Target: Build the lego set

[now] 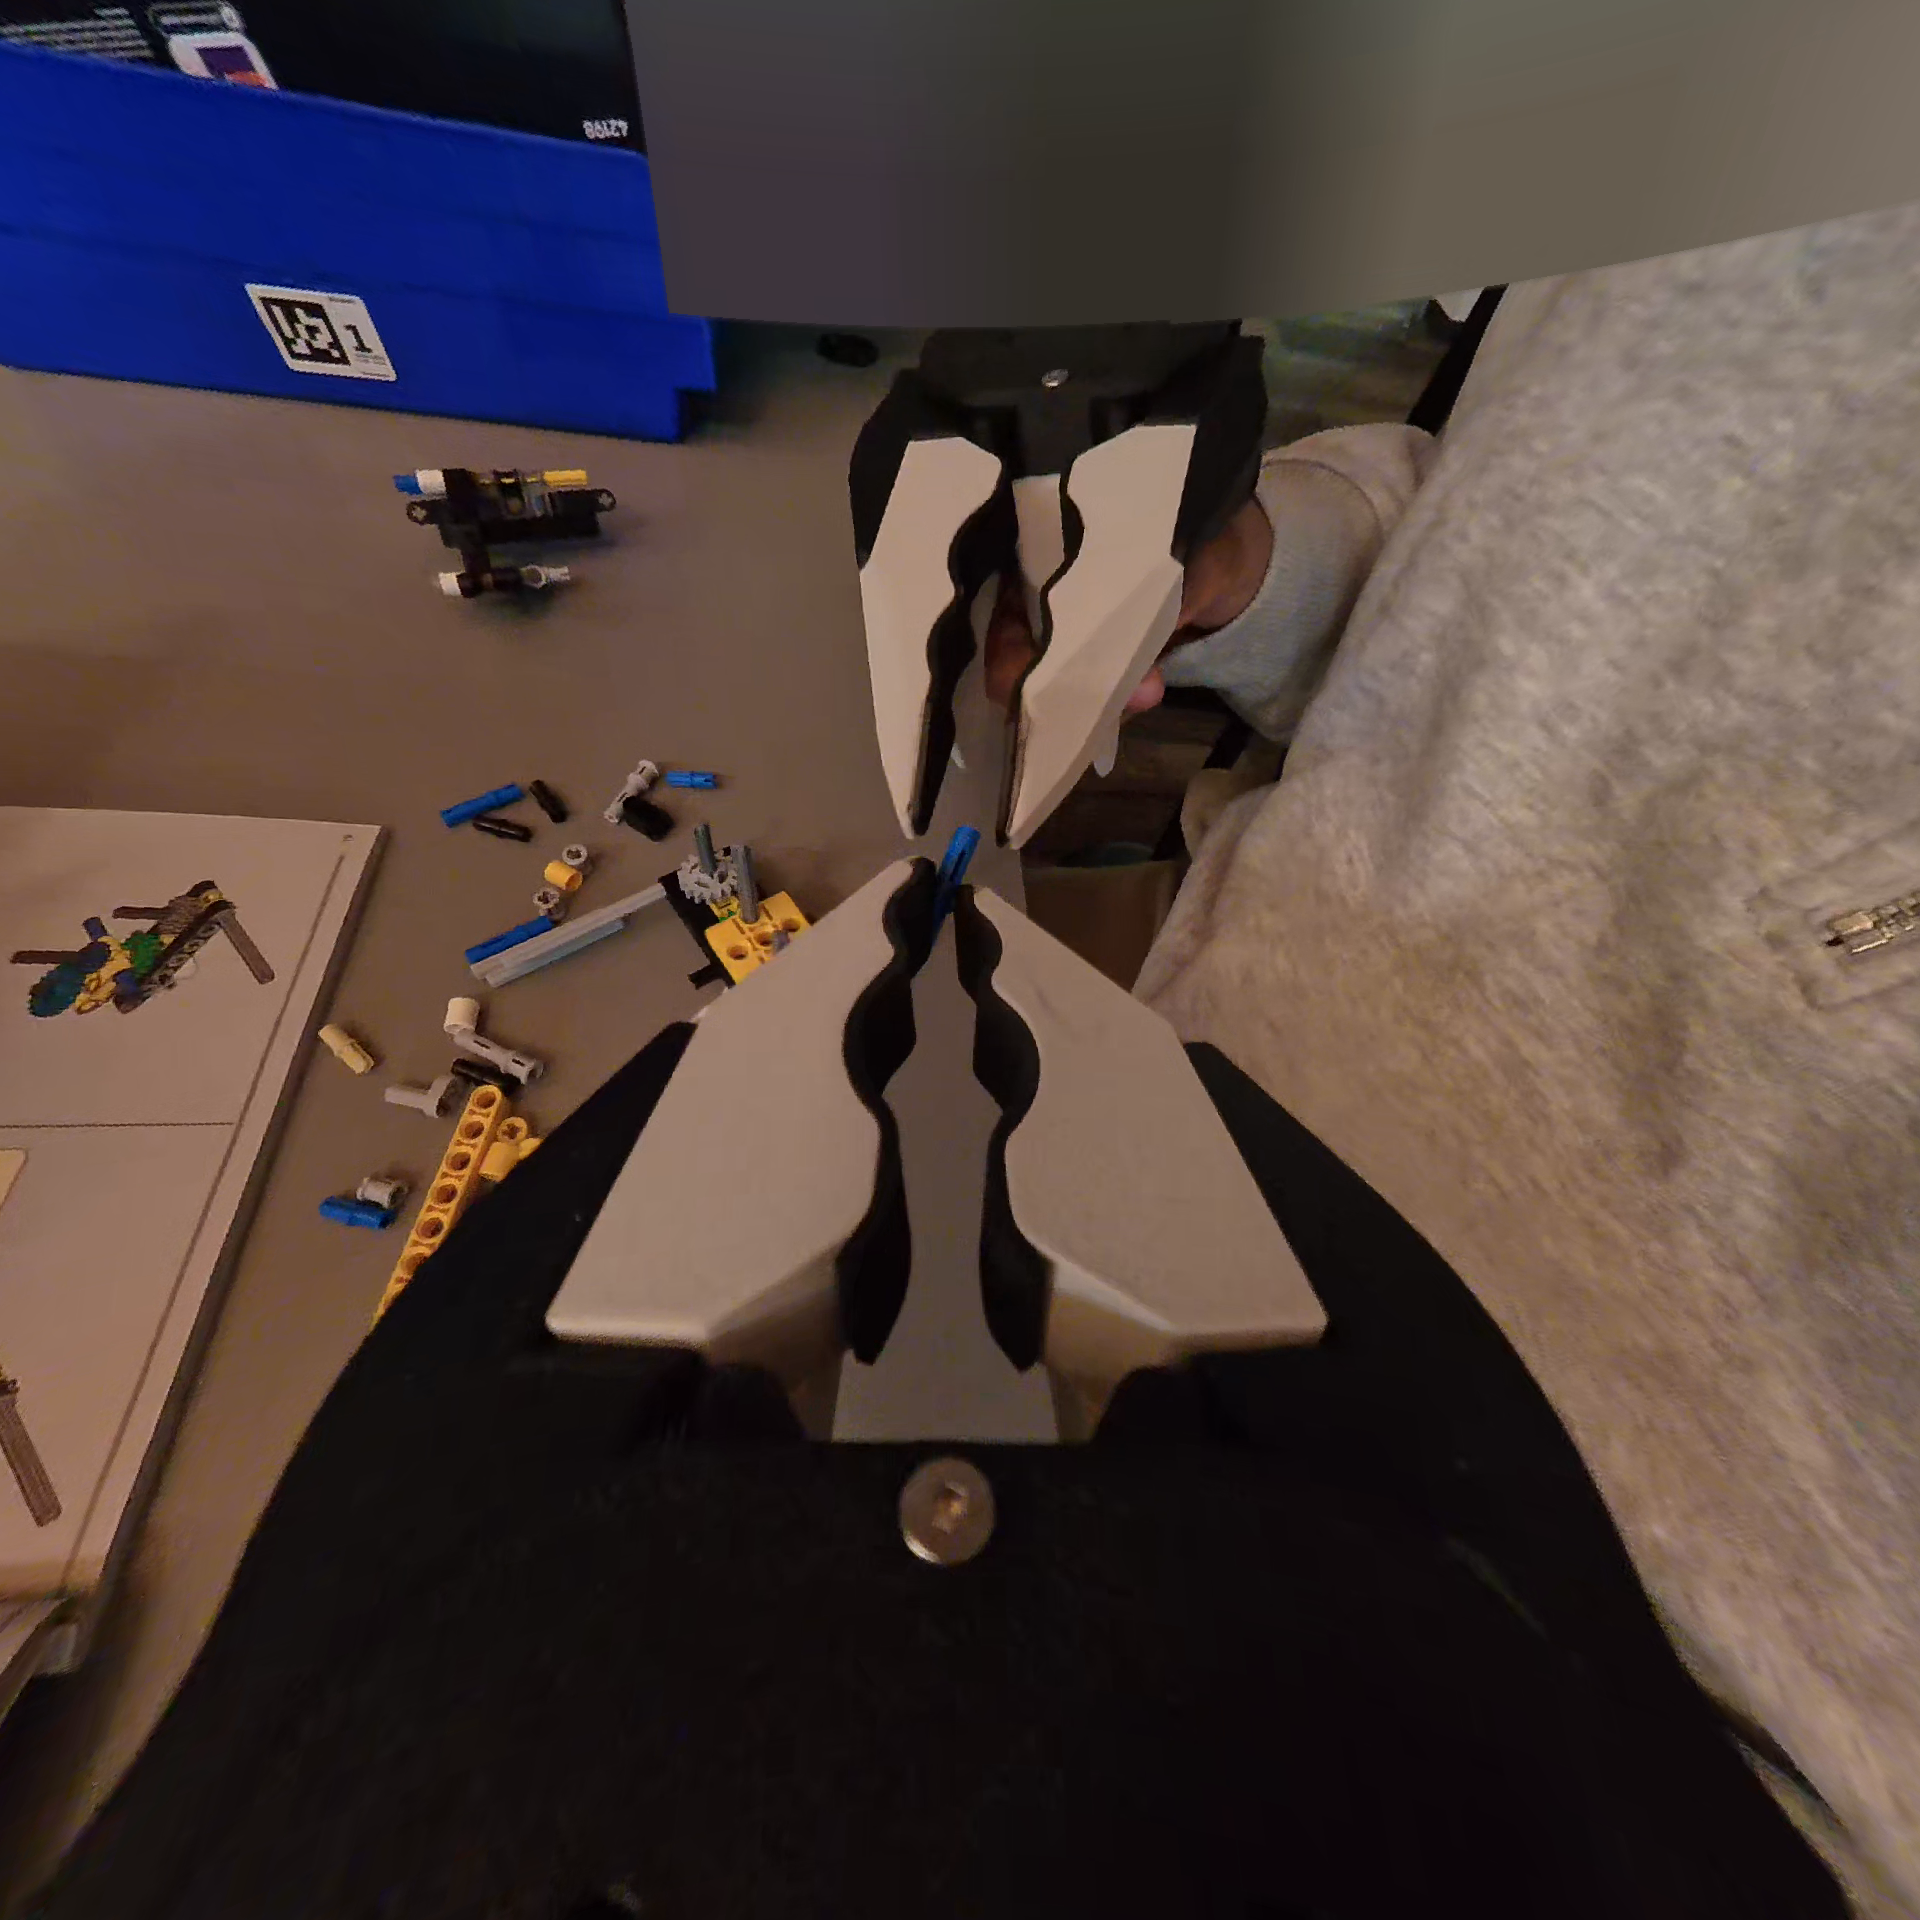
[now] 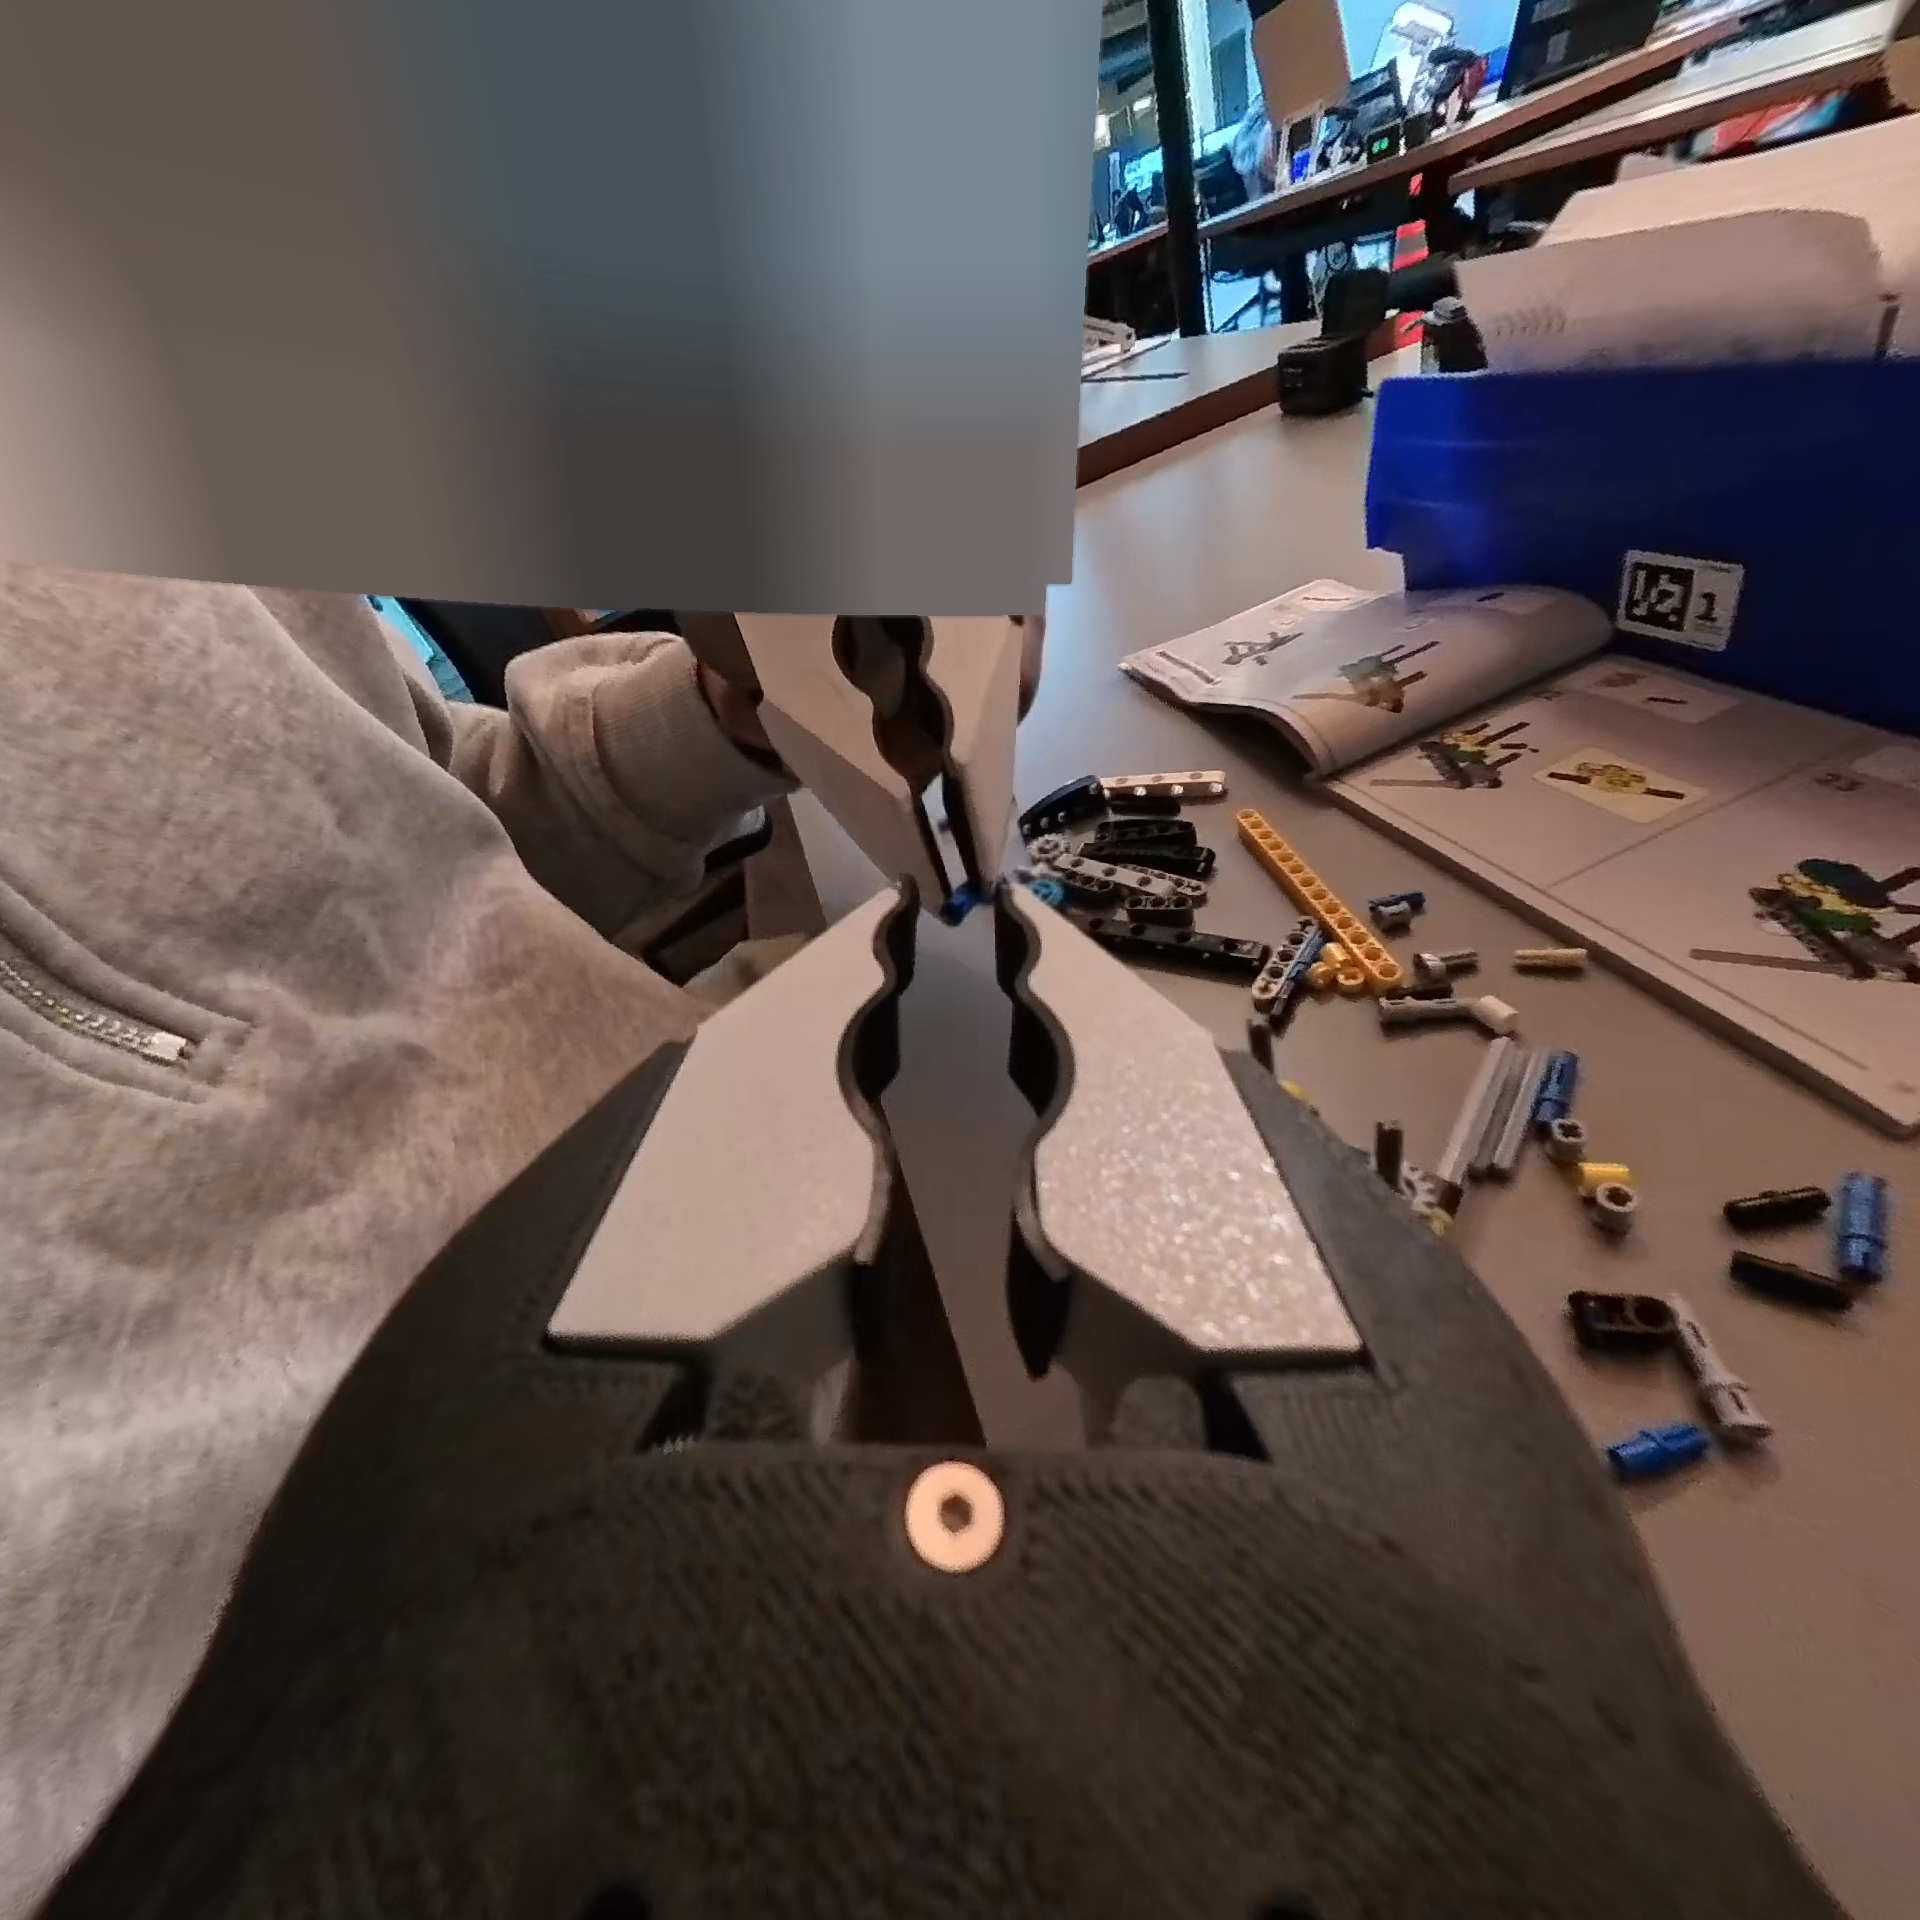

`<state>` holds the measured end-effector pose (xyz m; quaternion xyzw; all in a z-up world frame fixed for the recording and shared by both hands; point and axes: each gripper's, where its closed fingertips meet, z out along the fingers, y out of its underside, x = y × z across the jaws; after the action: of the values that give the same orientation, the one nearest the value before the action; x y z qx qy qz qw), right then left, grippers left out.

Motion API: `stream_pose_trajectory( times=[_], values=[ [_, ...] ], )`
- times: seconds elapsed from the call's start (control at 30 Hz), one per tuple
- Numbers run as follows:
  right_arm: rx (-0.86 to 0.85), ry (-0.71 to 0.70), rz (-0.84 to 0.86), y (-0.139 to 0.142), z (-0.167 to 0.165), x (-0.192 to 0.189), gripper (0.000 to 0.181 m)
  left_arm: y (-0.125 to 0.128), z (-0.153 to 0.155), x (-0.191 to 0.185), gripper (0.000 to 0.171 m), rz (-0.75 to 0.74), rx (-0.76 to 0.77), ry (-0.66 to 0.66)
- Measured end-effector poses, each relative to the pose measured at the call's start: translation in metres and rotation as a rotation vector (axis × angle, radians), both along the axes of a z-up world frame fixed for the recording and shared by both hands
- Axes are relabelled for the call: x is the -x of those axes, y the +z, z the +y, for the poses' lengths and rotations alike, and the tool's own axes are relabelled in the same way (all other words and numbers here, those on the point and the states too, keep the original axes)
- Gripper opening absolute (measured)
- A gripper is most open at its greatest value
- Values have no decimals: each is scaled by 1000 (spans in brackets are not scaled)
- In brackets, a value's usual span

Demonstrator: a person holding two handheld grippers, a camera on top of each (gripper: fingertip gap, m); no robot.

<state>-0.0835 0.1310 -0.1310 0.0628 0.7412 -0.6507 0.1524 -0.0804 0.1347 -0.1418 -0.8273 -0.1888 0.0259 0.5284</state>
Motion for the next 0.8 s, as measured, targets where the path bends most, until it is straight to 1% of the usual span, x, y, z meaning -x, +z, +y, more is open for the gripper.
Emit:
stream_pose_trajectory(
  times=[0.1, 0.2, 0.3, 0.4, 0.43, 0.5, 0.57, 0.7, 0.8],
  values=[
    [-30, 18, 30, -5, -2, -5, 11, 2, 2, -3, 2, 0, -5, -11],
    [-23, 30, 32, -4, -4, -8, 5, 4, 2, -5, 2, -1, -12, -13],
    [-20, 36, 30, -4, -4, -9, 4, 4, 1, -7, 2, -11, -22, -18],
    [-17, 30, 19, -4, -3, -7, 3, 7, 0, -5, 3, -14, -54, 8],
    [-9, 29, 8, -4, -3, -6, 3, 9, -2, -3, 5, -17, -76, 28],
    [23, 23, -27, 0, -1, -3, 3, 12, -6, -1, 16, -26, -134, 65],
    [67, 28, -75, 6, 0, -2, 3, 16, -7, -3, 21, -63, -206, 69],
    [91, 48, -118, 8, 0, -2, 3, 19, -3, -10, 20, -128, -292, 43],
    [96, 64, -113, 8, -1, -6, 3, 20, -1, -8, 9, -150, -317, 56]
  ],
)
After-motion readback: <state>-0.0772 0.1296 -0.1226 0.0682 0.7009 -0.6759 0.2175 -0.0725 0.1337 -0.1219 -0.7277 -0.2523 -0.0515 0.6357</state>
